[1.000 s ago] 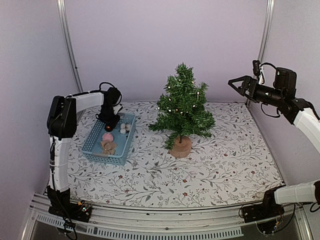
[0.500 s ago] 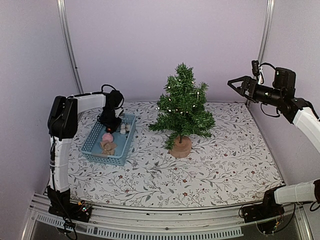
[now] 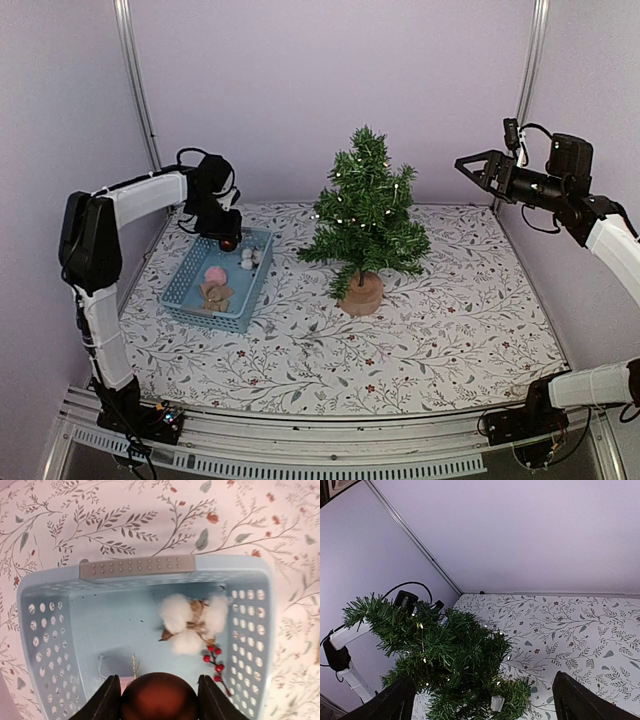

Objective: Decorate the small christmas tree

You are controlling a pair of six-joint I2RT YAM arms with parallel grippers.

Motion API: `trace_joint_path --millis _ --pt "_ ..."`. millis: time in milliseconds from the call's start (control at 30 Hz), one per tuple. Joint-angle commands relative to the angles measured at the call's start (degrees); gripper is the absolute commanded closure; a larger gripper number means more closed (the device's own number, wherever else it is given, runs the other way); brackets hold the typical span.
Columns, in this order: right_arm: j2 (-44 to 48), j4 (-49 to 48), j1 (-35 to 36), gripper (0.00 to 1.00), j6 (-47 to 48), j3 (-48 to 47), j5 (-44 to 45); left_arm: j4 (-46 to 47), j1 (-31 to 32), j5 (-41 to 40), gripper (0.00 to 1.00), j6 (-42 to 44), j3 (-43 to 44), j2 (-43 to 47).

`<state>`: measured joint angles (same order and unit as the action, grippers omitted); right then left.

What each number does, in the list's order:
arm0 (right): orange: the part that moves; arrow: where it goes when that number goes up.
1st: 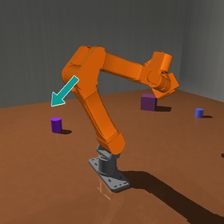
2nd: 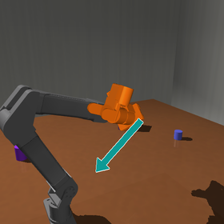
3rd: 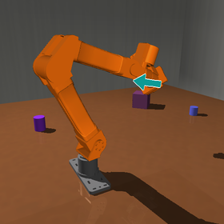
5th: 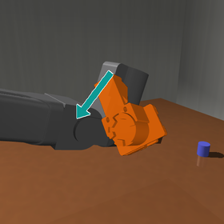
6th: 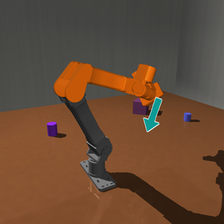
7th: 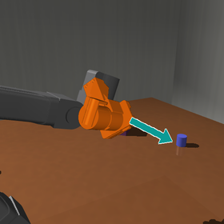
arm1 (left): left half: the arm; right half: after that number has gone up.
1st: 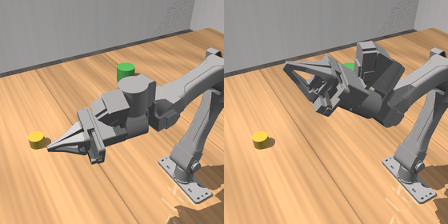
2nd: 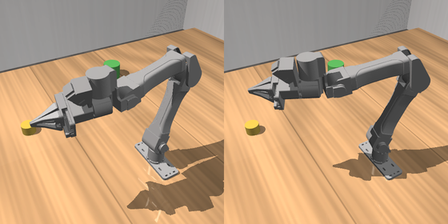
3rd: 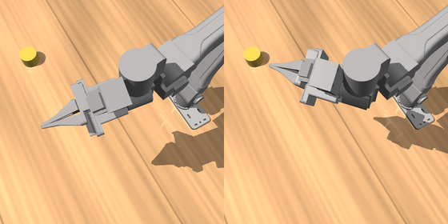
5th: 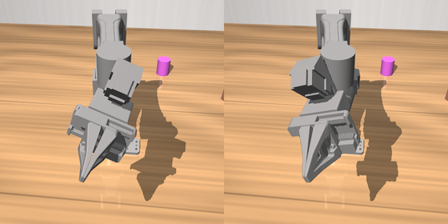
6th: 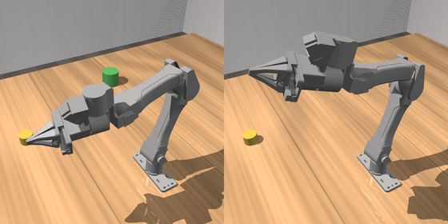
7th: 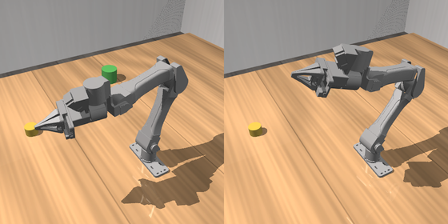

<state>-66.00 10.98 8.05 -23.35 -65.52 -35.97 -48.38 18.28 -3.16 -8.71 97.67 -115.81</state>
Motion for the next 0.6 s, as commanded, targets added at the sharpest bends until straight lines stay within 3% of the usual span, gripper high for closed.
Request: trace_joint_path --millis 0,233,567 --pt "0.1 -2.8 -0.33 0.01 -0.88 -0.47 -1.25 8.62 0.64 10.31 0.56 -13.47 -9.53 7.62" --pt "0.06 -3.86 -0.33 0.01 -2.11 0.5 -1.9 23.41 1.17 16.47 0.55 -25.17 -28.95 14.65" --pt "1.02 -3.58 -0.28 0.01 -2.49 0.72 -2.42 27.11 -0.52 13.74 0.51 -25.98 -29.77 10.14"
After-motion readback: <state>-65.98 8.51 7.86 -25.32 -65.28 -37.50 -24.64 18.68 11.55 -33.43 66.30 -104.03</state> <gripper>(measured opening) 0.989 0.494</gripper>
